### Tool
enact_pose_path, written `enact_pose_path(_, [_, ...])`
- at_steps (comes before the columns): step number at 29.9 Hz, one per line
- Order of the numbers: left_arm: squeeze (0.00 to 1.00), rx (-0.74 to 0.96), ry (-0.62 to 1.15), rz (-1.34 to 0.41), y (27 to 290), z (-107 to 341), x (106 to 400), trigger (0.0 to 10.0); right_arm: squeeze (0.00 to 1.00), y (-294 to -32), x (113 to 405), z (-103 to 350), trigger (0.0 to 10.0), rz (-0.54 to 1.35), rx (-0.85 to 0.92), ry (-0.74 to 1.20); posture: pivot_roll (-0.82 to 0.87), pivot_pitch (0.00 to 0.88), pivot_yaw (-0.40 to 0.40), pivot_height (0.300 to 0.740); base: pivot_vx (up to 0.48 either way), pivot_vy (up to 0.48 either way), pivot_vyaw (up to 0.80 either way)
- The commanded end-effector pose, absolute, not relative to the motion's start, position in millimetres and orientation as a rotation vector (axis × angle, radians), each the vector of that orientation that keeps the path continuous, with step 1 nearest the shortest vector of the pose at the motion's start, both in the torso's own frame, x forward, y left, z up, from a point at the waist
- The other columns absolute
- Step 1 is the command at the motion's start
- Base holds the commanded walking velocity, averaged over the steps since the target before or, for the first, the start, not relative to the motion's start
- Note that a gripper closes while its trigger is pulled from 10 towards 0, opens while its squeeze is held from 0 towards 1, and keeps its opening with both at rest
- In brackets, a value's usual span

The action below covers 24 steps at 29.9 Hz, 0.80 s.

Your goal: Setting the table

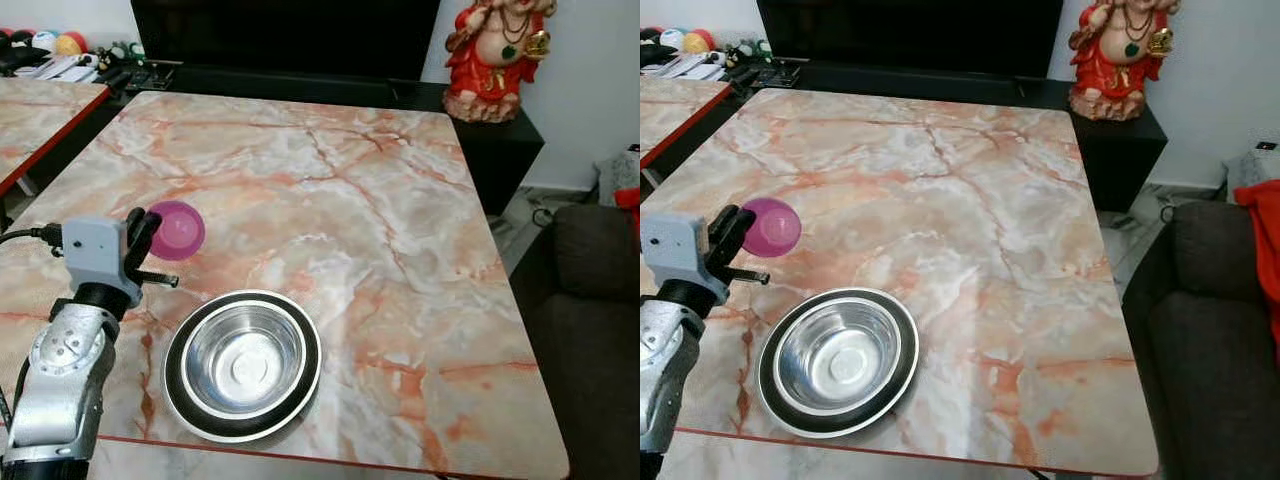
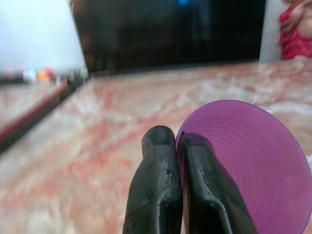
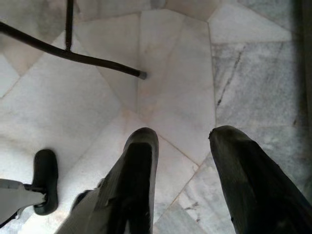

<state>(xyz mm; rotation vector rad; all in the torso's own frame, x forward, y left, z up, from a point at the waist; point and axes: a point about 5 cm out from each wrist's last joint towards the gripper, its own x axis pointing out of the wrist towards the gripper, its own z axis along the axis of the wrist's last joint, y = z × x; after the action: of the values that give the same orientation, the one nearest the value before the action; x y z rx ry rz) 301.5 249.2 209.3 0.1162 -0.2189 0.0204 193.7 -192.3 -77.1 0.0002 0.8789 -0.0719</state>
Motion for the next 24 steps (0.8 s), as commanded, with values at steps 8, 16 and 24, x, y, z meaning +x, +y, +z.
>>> enact_pose_path(8, [0.0, -0.074, 0.091, 0.005, 267, 200, 310, 10.0, 0.0, -179, 193, -80, 10.0, -0.062, 0.017, 0.908, 0.14, 0.158, -0.04, 0.74, 0.0, 0.0, 0.0])
enact_pose_path(16, [0.0, -0.159, 0.185, 0.034, 273, 195, 306, 10.0, 0.0, -179, 192, -80, 10.0, -0.06, 0.014, 0.91, 0.14, 0.162, -0.04, 0.74, 0.0, 0.0, 0.0])
enact_pose_path(24, [0.0, -0.187, 0.199, 0.006, 268, 203, 307, 10.0, 0.0, -181, 192, -80, 10.0, -0.062, 0.013, 0.91, 0.14, 0.161, -0.042, 0.74, 0.0, 0.0, 0.0])
